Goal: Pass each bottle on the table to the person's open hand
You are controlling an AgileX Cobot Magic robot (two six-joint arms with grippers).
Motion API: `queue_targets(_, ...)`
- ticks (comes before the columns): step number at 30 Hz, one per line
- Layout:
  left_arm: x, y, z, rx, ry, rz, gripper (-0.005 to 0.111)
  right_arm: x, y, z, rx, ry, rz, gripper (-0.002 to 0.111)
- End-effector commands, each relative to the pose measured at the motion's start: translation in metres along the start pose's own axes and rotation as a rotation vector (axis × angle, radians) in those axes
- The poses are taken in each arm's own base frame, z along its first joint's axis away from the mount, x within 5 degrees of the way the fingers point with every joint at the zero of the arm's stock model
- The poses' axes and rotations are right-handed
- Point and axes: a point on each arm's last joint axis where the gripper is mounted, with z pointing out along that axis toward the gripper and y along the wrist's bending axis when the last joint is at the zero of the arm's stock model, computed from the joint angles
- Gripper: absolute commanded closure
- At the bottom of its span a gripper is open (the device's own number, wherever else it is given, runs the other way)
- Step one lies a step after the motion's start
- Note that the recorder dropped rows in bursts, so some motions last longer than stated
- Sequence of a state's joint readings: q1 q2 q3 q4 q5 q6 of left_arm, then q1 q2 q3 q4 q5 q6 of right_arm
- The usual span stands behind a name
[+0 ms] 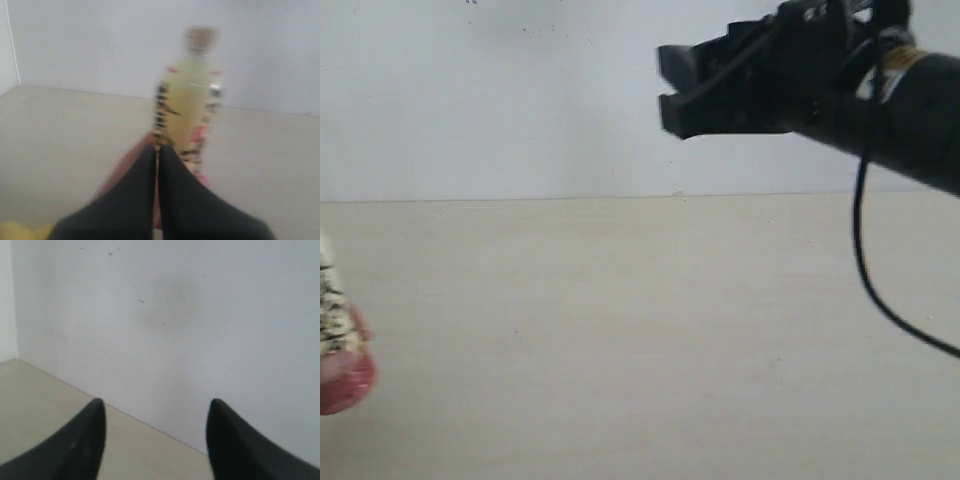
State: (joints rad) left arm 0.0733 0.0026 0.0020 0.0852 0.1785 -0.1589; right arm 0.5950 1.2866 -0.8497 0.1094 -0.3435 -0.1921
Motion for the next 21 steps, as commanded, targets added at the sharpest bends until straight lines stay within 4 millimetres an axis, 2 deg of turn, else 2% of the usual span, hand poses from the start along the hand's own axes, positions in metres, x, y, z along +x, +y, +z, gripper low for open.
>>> queue_targets(1,-0.001,0.000,0.000,0.001,-0.004,-0.002,0.103,-0.021,-0.023,-0.030,0.067,0.033,-0.010,0.104)
queue_targets(2,-0.001,0.000,0.000,0.001,-0.004,-0.002,0.103,-0.025,-0.026,-0.038,0.072,0.040,-0.011,0.107)
queue_targets(10,-0.001,0.000,0.000,0.001,-0.004,-0.002,0.103,-0.055,-0.024,-0.105,0.043,0.073,-0.044,0.107)
queue_targets(14,-0.001,0.000,0.000,0.001,-0.004,-0.002,0.103,-0.067,-0.023,-0.142,0.045,0.058,-0.116,0.107)
queue_targets(17,-0.001,0.000,0.000,0.001,-0.004,-0.002,0.103,-0.075,-0.022,-0.163,0.055,0.012,-0.128,0.107)
queue_targets(21,-0.001,0.000,0.000,0.001,-0.004,-0.002,0.103,-0.079,-0.020,-0.184,0.050,-0.023,-0.062,0.107)
